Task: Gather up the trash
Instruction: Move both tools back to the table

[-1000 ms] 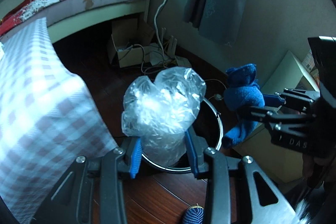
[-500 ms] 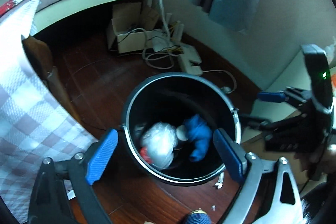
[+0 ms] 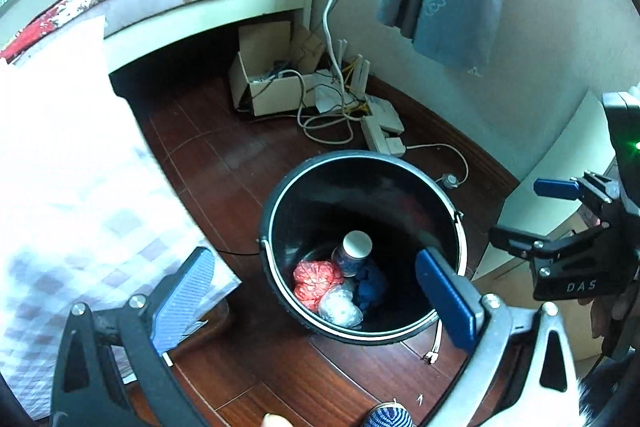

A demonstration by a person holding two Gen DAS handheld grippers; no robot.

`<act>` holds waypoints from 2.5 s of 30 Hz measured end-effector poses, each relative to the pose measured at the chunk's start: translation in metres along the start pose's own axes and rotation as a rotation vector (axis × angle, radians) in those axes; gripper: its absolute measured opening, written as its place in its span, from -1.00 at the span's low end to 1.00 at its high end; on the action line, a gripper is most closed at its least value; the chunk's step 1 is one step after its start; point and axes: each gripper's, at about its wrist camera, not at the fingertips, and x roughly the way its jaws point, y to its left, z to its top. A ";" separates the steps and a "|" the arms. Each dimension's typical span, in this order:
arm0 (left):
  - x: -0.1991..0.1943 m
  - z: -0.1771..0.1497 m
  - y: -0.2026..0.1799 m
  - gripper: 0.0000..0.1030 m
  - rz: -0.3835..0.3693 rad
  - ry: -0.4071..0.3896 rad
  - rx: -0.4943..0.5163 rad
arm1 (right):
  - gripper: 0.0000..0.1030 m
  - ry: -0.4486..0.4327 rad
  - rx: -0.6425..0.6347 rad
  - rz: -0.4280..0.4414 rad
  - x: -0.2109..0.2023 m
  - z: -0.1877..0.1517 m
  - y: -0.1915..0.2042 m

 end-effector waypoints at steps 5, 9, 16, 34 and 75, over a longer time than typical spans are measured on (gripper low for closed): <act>-0.017 0.002 0.004 0.97 0.014 -0.021 0.000 | 0.91 -0.037 0.013 0.000 -0.020 -0.001 0.007; -0.039 0.003 0.006 0.97 0.021 -0.058 -0.002 | 0.92 -0.069 0.013 -0.007 -0.039 -0.001 0.017; -0.073 0.001 0.018 0.97 0.045 -0.104 -0.015 | 0.93 -0.119 0.005 0.005 -0.070 0.001 0.038; -0.141 -0.020 0.058 0.97 0.109 -0.193 -0.087 | 0.94 -0.212 -0.061 0.046 -0.133 0.005 0.097; -0.247 -0.114 0.271 0.97 0.458 -0.261 -0.403 | 0.94 -0.284 -0.389 0.392 -0.143 0.073 0.362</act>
